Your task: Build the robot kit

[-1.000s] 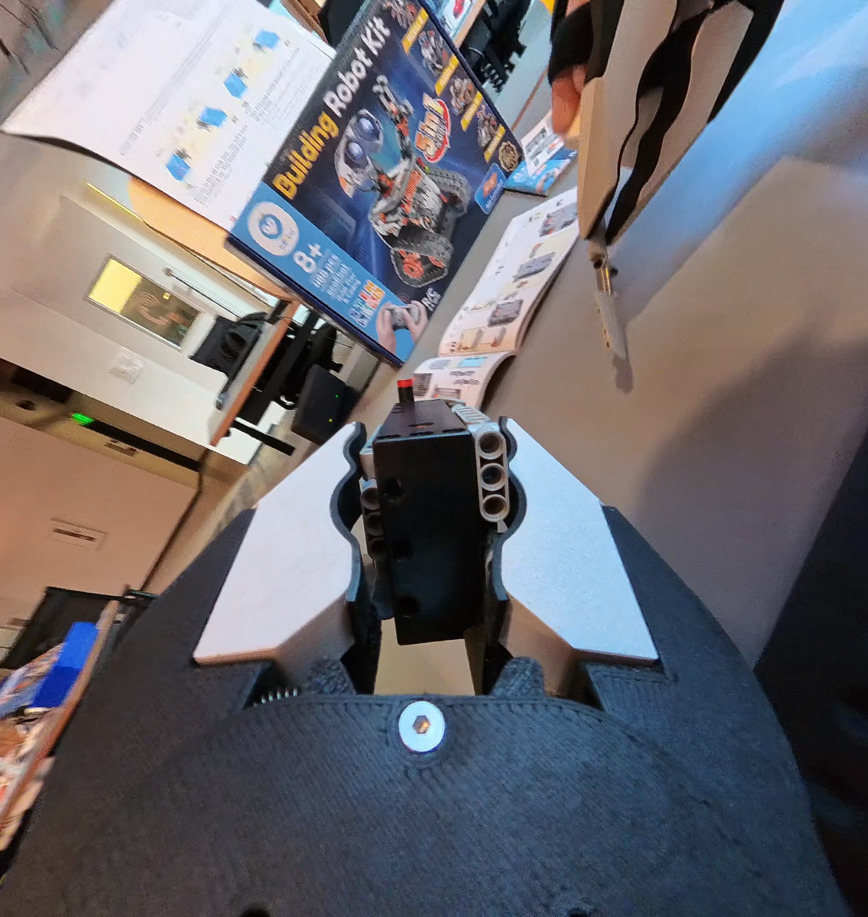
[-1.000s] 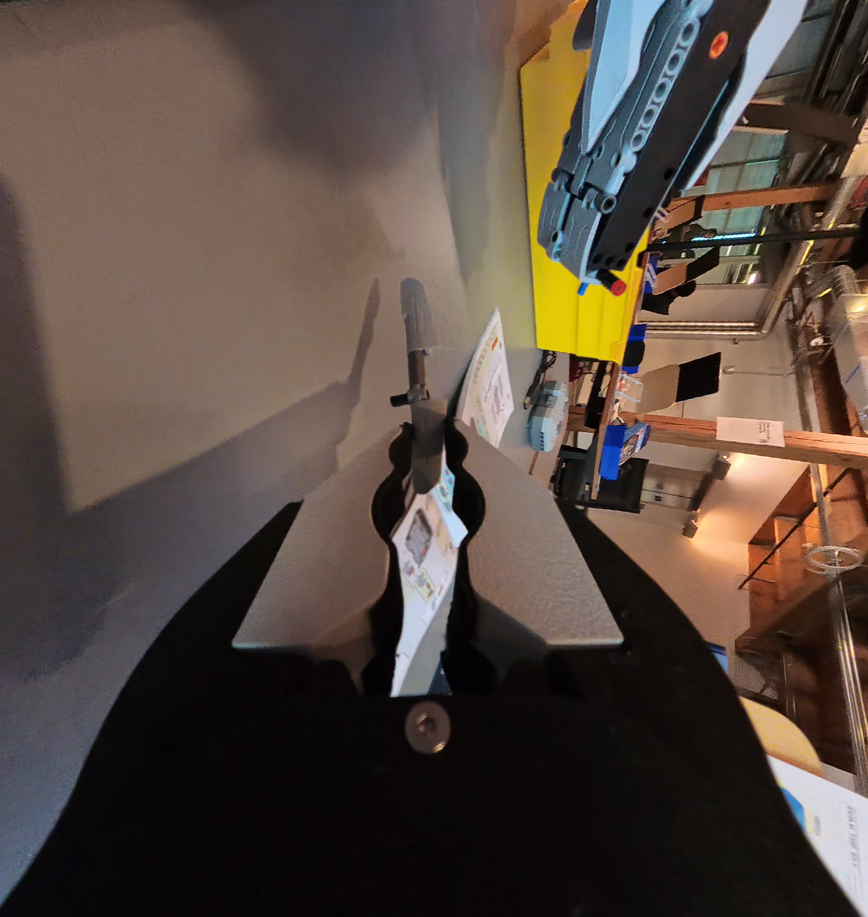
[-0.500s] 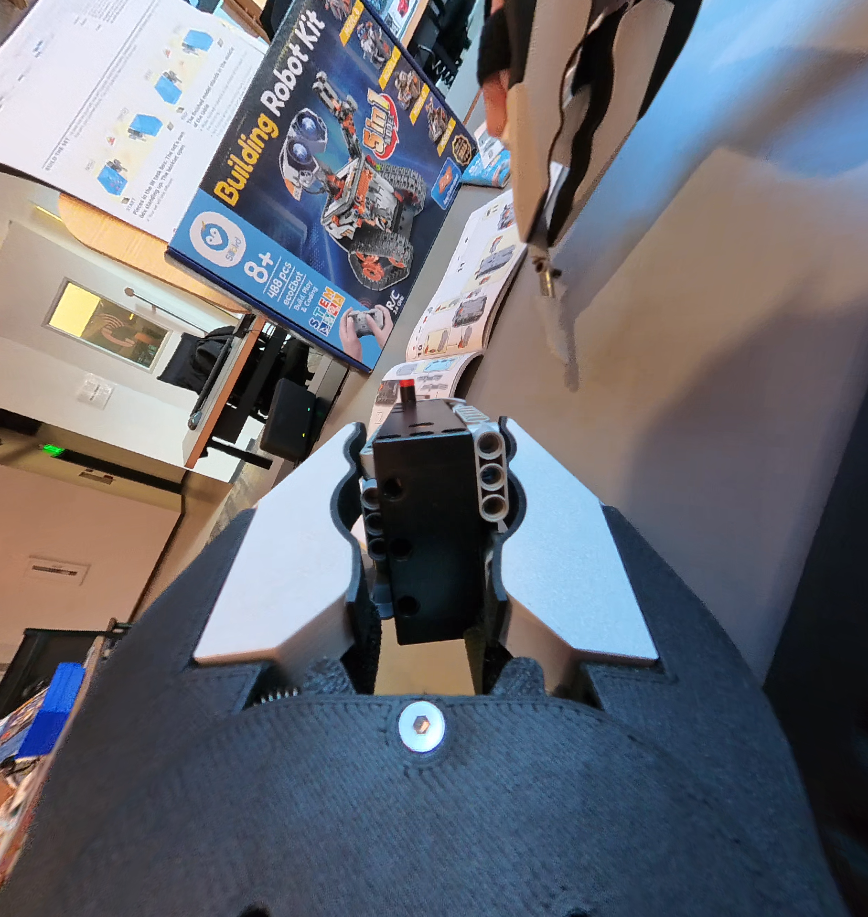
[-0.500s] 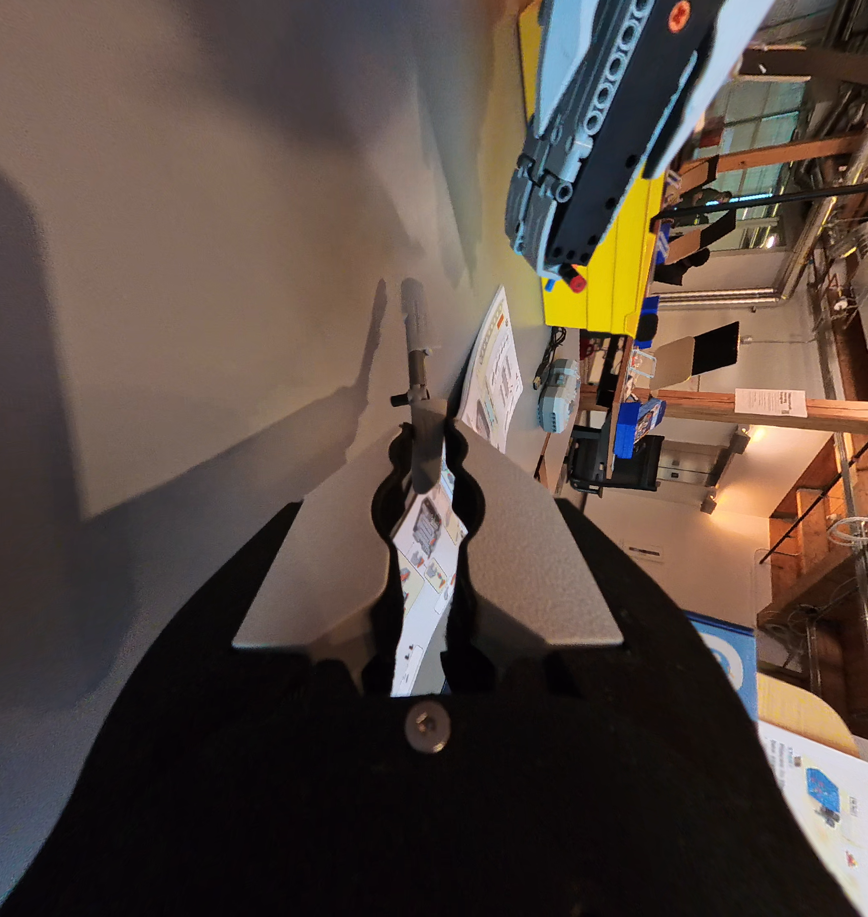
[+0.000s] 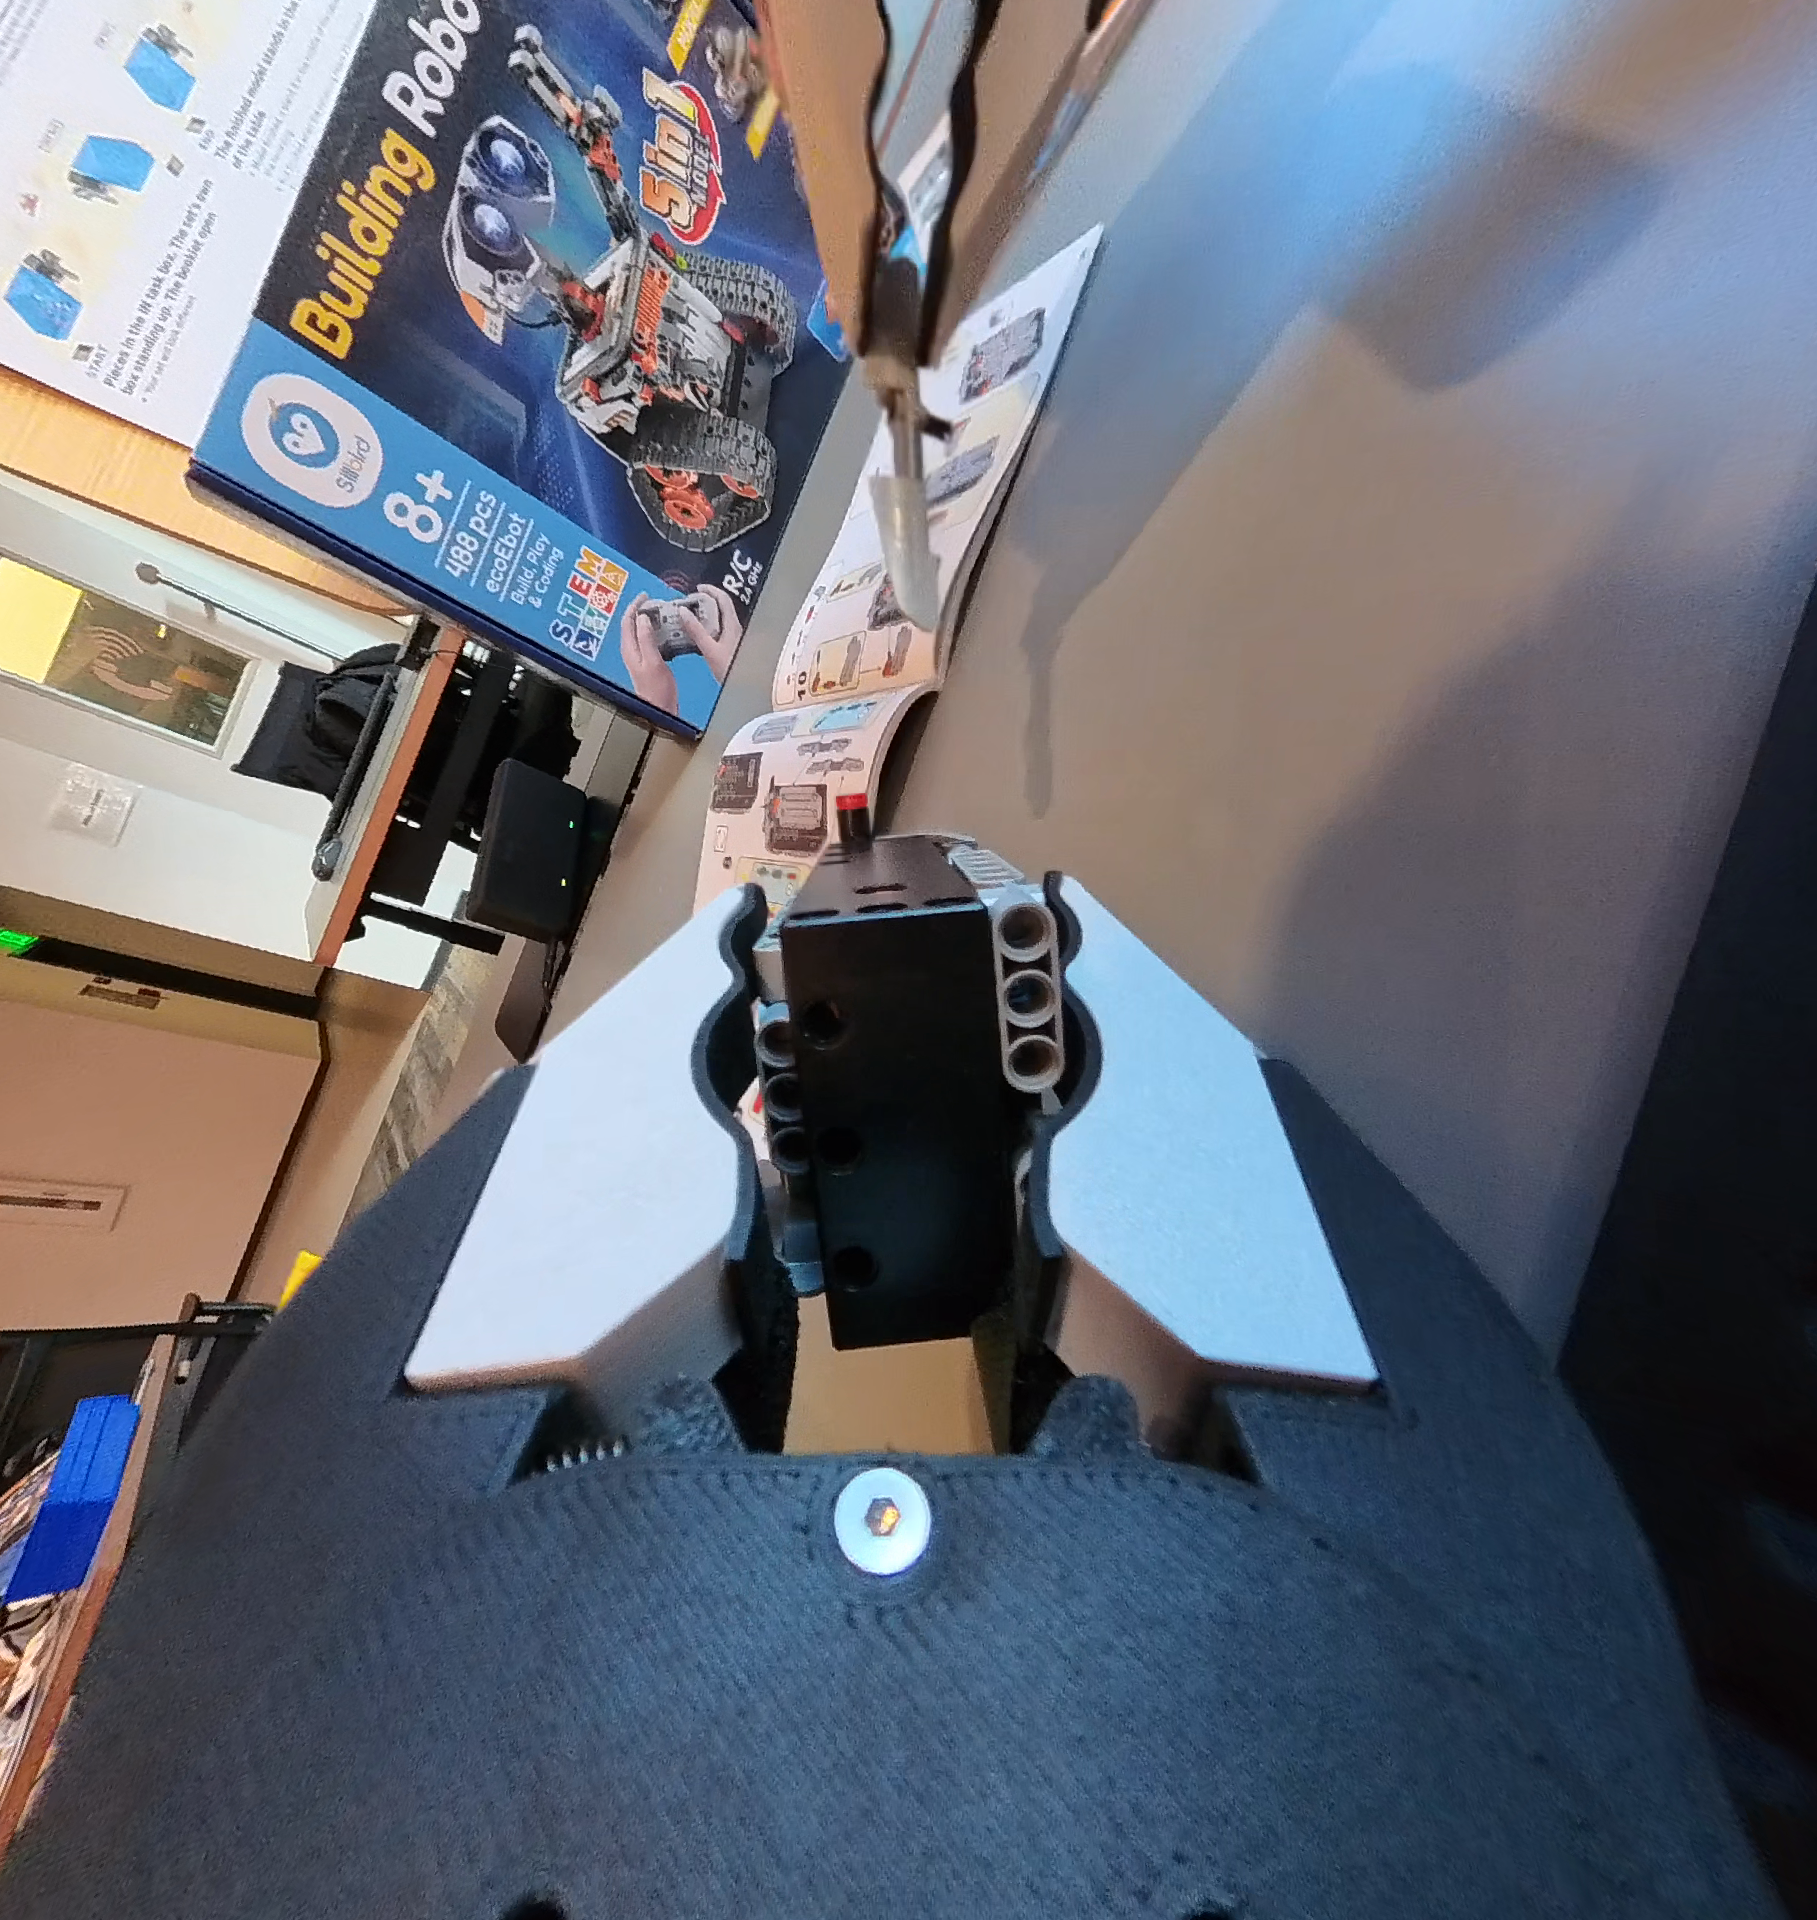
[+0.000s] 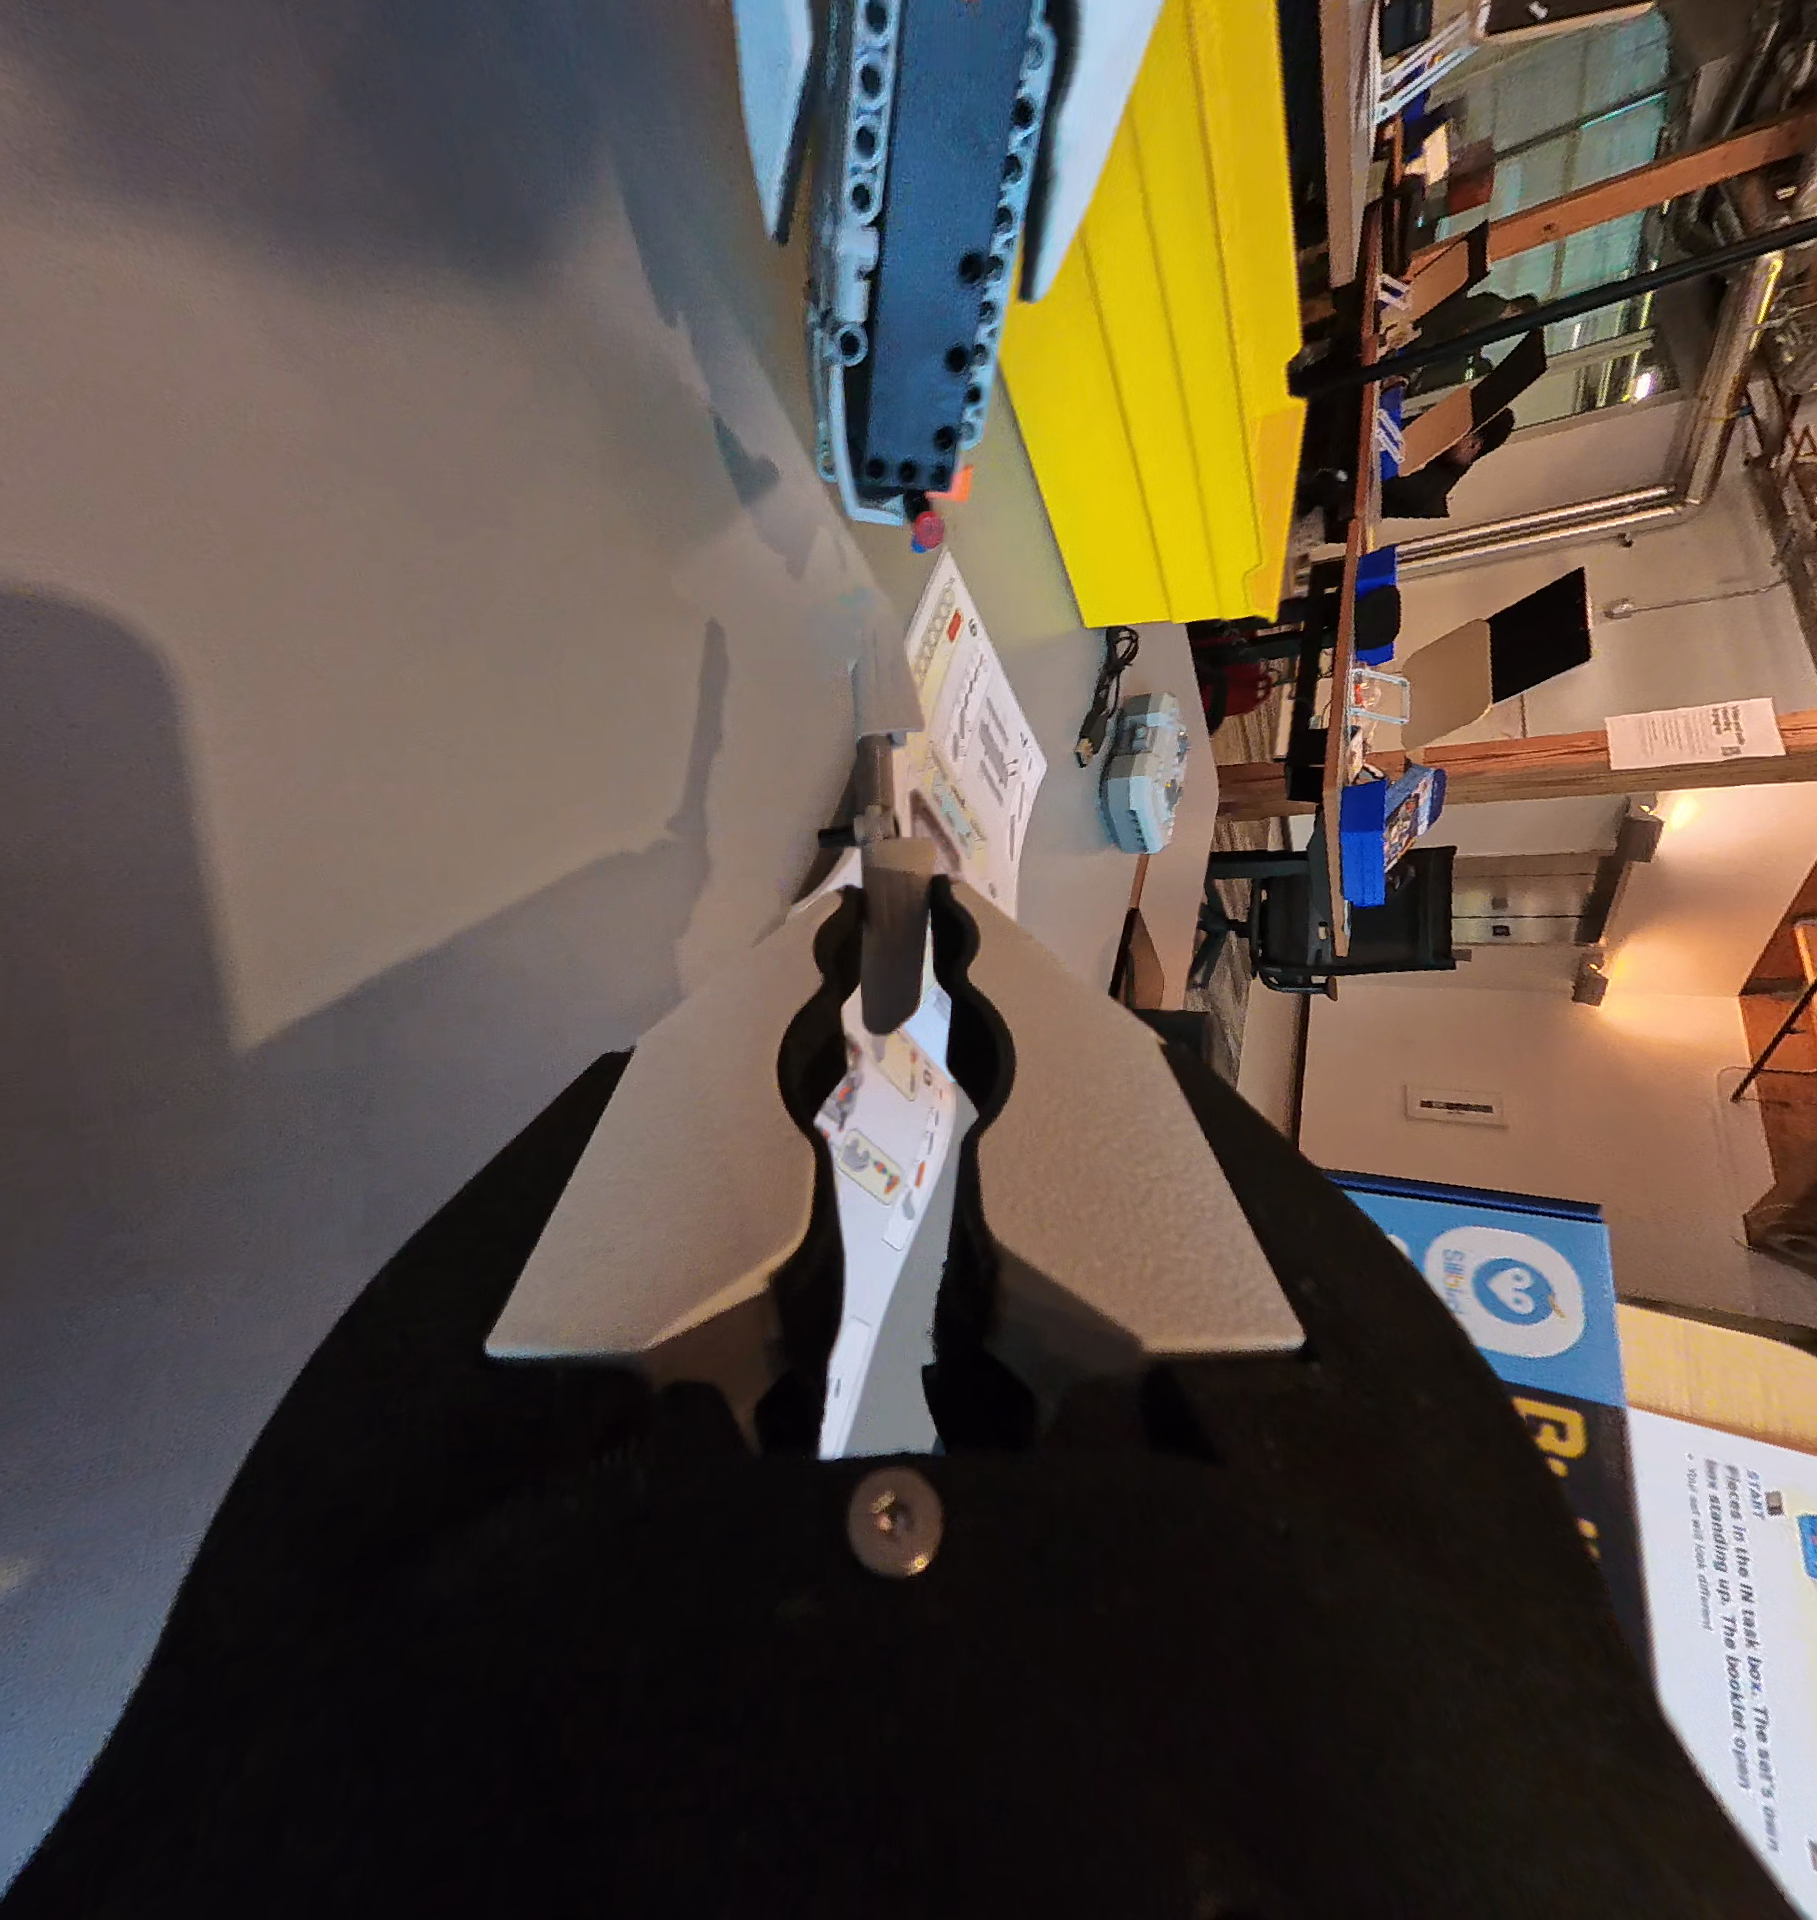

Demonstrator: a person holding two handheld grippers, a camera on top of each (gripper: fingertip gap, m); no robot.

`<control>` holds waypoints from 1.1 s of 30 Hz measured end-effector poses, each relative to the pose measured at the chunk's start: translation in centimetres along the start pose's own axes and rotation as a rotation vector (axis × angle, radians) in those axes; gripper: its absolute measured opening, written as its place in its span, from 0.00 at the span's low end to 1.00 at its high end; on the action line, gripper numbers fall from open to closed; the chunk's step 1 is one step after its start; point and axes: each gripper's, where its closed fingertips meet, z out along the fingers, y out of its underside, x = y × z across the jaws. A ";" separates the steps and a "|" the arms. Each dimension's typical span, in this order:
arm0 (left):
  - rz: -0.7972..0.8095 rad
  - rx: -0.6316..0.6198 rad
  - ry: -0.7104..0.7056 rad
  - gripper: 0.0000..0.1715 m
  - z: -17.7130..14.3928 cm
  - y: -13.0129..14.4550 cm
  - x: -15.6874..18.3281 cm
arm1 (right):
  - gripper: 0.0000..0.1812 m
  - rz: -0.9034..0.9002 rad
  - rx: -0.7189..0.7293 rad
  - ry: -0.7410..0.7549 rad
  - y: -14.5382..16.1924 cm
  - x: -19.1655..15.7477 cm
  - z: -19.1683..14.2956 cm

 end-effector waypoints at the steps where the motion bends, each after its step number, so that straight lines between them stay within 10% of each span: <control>1: -0.001 -0.007 0.004 0.30 0.0 0.1 0.1 | 0.06 0.003 0.000 -0.009 -0.1 0.3 -0.2; 33: -0.081 -0.081 0.043 0.30 -0.9 2.7 0.4 | 0.06 -0.028 -0.023 0.016 -1.2 2.0 -1.1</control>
